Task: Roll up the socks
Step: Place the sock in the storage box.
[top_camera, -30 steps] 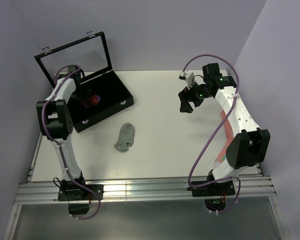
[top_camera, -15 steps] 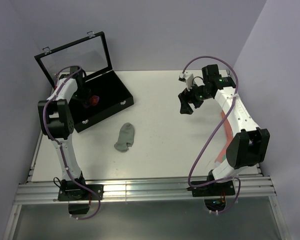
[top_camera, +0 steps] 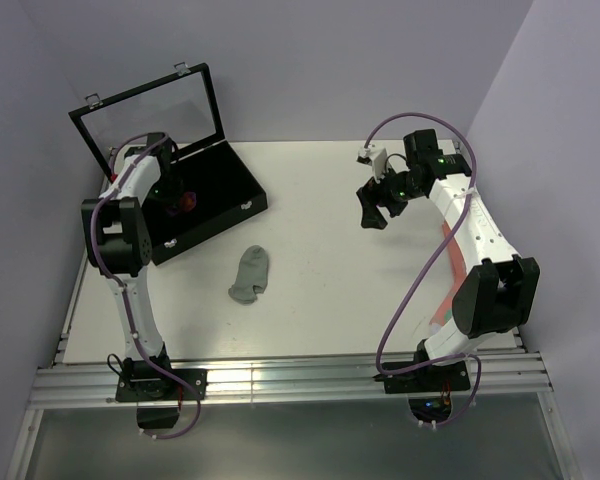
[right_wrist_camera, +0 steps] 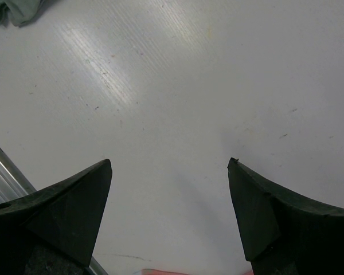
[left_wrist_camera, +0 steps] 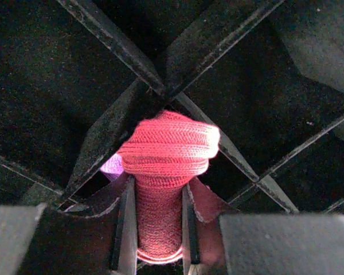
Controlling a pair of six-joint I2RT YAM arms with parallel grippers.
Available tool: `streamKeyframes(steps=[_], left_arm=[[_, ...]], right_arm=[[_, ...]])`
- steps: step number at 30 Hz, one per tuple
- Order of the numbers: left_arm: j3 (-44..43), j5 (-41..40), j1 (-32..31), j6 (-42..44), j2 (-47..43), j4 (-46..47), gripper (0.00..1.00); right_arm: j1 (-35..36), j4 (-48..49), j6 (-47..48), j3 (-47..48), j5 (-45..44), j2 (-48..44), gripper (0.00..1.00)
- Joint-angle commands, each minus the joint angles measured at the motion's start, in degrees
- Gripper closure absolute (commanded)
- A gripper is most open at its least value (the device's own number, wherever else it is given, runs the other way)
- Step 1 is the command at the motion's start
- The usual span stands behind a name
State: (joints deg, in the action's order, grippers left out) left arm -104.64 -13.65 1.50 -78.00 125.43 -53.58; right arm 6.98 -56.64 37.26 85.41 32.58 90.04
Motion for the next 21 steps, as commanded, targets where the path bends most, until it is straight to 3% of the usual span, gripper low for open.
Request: streamKeyframes(steps=[1, 21], left_arm=[[3.5, -6.9, 0.4, -1.5, 5.6, -10.2, 1.00], [1.8, -5.6, -0.5, -1.4, 9.0, -9.6, 1.00]], right_arm=[[0.1, 0.0, 1.1, -0.5, -0.4, -1.6, 0.11], [0.0, -0.5, 2.5, -1.1, -0.8, -1.7, 0.11]])
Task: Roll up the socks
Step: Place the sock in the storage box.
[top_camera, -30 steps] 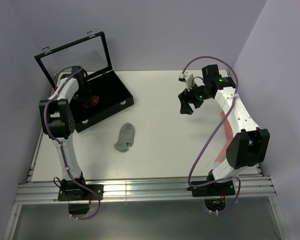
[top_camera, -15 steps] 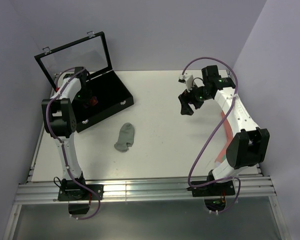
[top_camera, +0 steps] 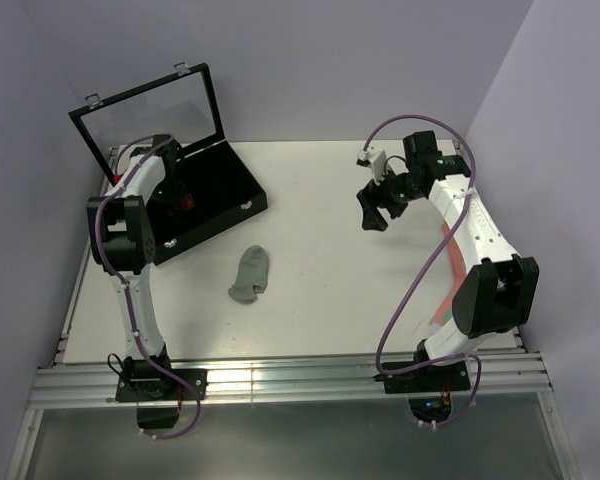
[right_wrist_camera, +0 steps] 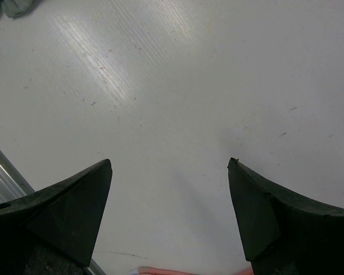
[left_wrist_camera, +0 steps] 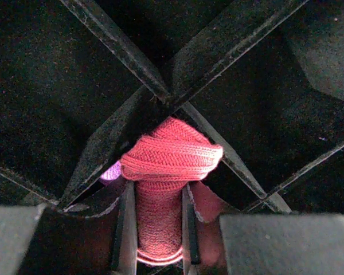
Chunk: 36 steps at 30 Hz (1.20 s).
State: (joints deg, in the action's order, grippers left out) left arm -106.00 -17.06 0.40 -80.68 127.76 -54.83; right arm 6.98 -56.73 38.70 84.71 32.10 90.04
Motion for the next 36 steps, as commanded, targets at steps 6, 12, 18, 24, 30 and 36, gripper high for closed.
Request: streamKeyframes(steps=[6, 12, 18, 24, 30, 36], left_arm=[[4.7, 0.0, 0.9, 2.9, 3.0, -5.5, 0.72], [3.6, 1.6, 0.9, 6.1, 1.9, -4.4, 0.46], [3.7, 4.6, 1.3, 8.3, 1.4, -2.2, 0.38], [3.5, 7.7, 1.6, 10.4, 2.8, -0.5, 0.33], [2.6, 8.4, 2.1, 11.7, 3.3, 1.0, 0.28], [0.5, 9.4, 2.6, 13.8, 5.3, 1.7, 0.25]], right_arm=[[0.0, -0.8, 1.1, 0.6, 0.1, -1.5, 0.11], [0.0, -1.3, 1.4, 1.0, 0.4, -2.0, 0.11], [0.0, -1.5, 1.3, 1.2, 0.9, -2.3, 0.11], [0.0, -1.9, 1.7, 0.8, 0.7, -2.9, 0.11], [0.0, -1.9, 2.3, 0.0, 0.6, -3.3, 0.11], [0.0, -2.2, 2.4, 0.0, 0.8, -3.6, 0.11]])
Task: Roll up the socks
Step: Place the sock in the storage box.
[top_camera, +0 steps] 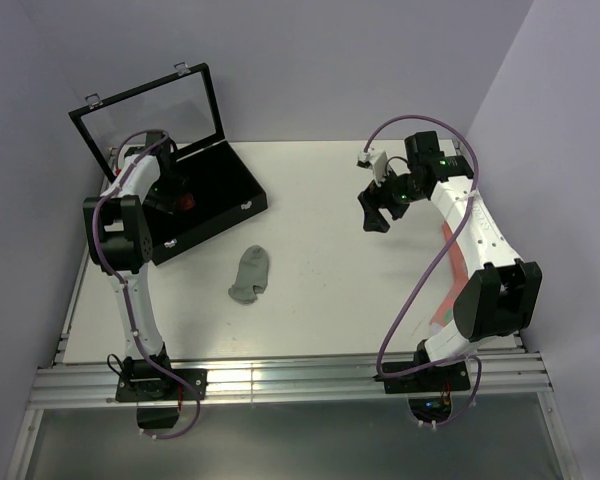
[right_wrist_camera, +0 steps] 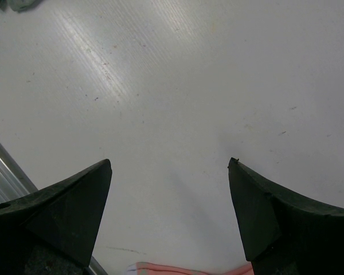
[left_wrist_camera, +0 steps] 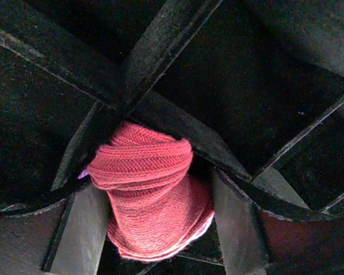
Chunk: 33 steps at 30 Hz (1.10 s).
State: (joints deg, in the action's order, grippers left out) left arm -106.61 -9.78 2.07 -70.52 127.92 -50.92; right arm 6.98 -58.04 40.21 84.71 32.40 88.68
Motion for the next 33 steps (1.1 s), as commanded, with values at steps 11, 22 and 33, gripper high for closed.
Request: streamKeyframes(steps=[11, 22, 33], left_arm=[[2.7, 3.4, 1.5, 4.6, 3.9, 0.8, 0.15], [3.3, 3.8, 1.5, 4.2, 1.1, 1.0, 0.04], [2.1, 2.9, 1.6, 4.3, -2.3, -1.3, 0.02]], right_arm=[[0.0, -1.5, 1.2, 0.7, 1.1, -1.9, 0.10], [0.0, -2.0, 2.2, 0.8, 0.9, -1.9, 0.10], [0.0, -2.3, 2.2, 1.3, 1.4, -1.4, 0.10]])
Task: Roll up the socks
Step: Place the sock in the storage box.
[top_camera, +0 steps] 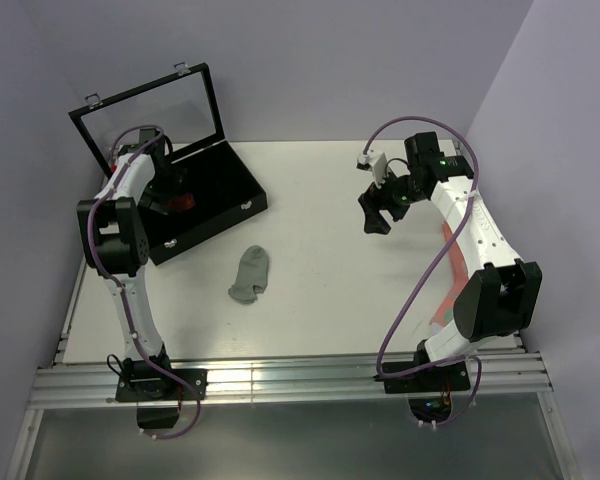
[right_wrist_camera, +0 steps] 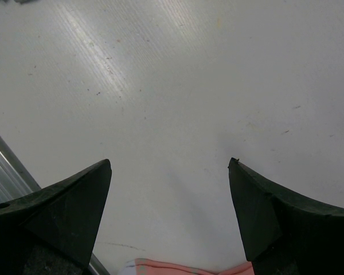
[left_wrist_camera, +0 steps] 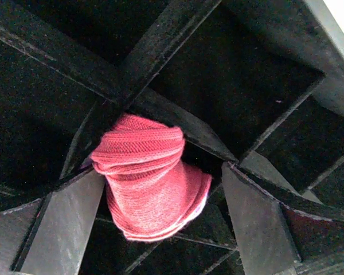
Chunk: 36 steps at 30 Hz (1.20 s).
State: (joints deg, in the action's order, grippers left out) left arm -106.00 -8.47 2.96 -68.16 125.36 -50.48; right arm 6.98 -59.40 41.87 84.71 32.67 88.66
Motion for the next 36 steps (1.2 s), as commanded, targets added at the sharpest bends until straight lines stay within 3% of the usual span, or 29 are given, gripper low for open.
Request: streamKeyframes(steps=[1, 26, 36], left_arm=[[1.2, 1.6, 0.6, 1.9, 0.0, -2.1, 0.02], [-0.1, 1.3, 0.1, 4.1, -9.5, -4.7, 0.01], [8.1, -1.0, -4.5, 8.2, -23.6, 4.3, 0.05]], right_arm=[[0.0, -0.9, 0.4, 1.5, 1.2, -1.4, 0.10], [0.0, -1.2, -0.7, 3.8, 3.0, 0.5, 0.10], [0.7, 0.6, -2.2, 7.9, 2.6, 1.3, 0.10]])
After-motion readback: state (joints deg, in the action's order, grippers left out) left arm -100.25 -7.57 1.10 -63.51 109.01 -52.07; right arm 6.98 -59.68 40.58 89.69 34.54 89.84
